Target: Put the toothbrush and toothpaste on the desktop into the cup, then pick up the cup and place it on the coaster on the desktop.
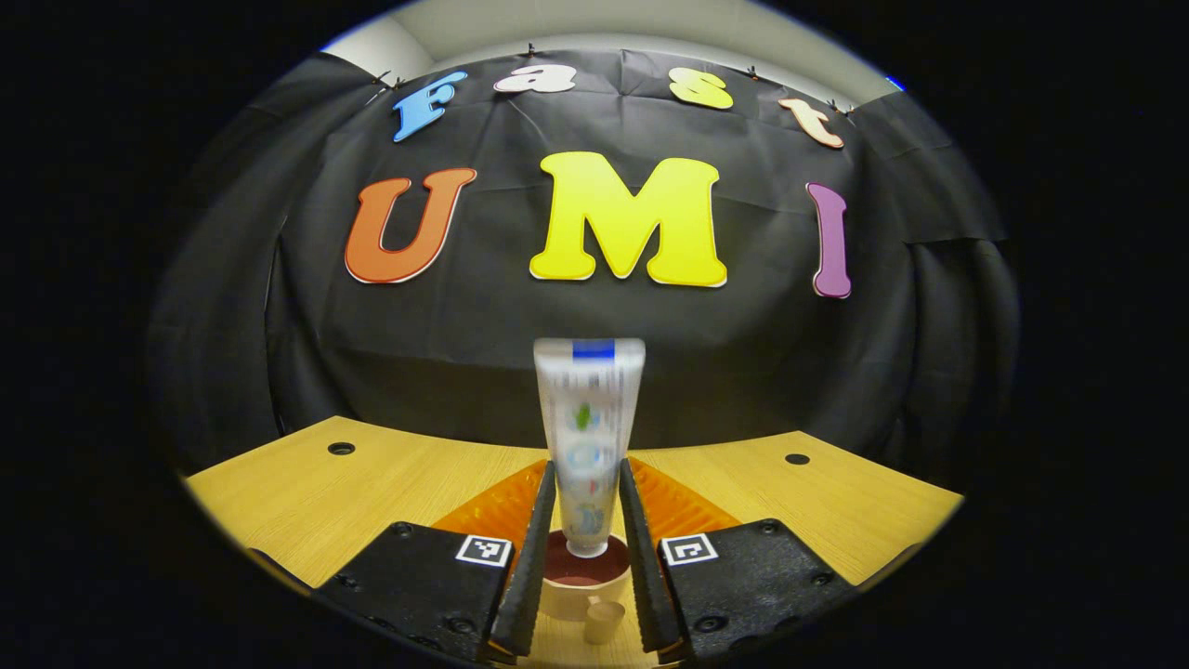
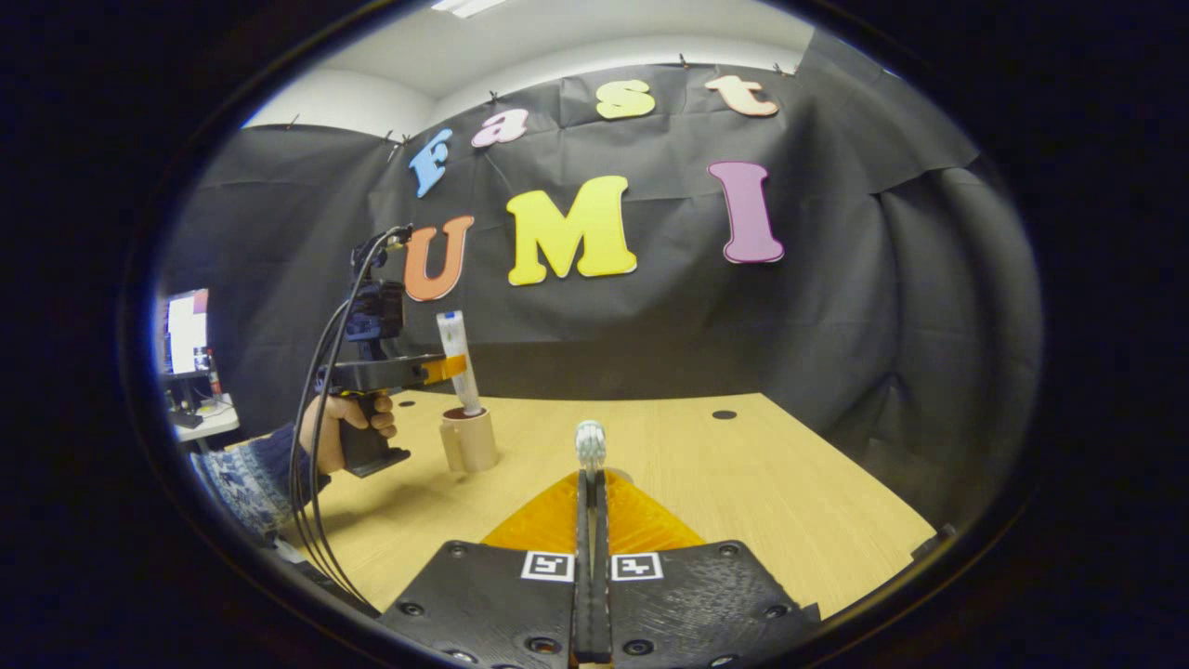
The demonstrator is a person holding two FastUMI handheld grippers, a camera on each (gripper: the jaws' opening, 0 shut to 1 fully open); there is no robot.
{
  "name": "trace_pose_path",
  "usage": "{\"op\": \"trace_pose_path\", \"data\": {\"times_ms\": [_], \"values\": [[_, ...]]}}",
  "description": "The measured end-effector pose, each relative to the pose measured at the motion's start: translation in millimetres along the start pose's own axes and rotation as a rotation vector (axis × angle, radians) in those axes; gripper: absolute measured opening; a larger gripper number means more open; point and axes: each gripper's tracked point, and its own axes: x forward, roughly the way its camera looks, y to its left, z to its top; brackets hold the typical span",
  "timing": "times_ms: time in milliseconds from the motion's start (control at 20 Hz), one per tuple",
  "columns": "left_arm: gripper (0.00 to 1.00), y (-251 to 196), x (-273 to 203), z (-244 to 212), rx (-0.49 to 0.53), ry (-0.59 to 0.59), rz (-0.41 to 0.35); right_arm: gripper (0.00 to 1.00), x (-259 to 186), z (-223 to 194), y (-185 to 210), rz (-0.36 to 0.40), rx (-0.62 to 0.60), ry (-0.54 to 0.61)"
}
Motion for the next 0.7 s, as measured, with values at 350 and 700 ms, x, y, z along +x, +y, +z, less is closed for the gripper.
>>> {"op": "trace_pose_path", "data": {"times_ms": [350, 700], "values": [[0.53, -3.9, -12.1, 16.3, -0.022, -0.015, -0.011, 0.00, 6.1, -1.6, 1.0, 0.002, -0.005, 0.010], [0.98, 23.8, -48.9, 20.6, -0.036, -0.003, 0.036, 0.00, 27.8, 27.1, 28.8, 0.023, -0.041, -0.025]]}}
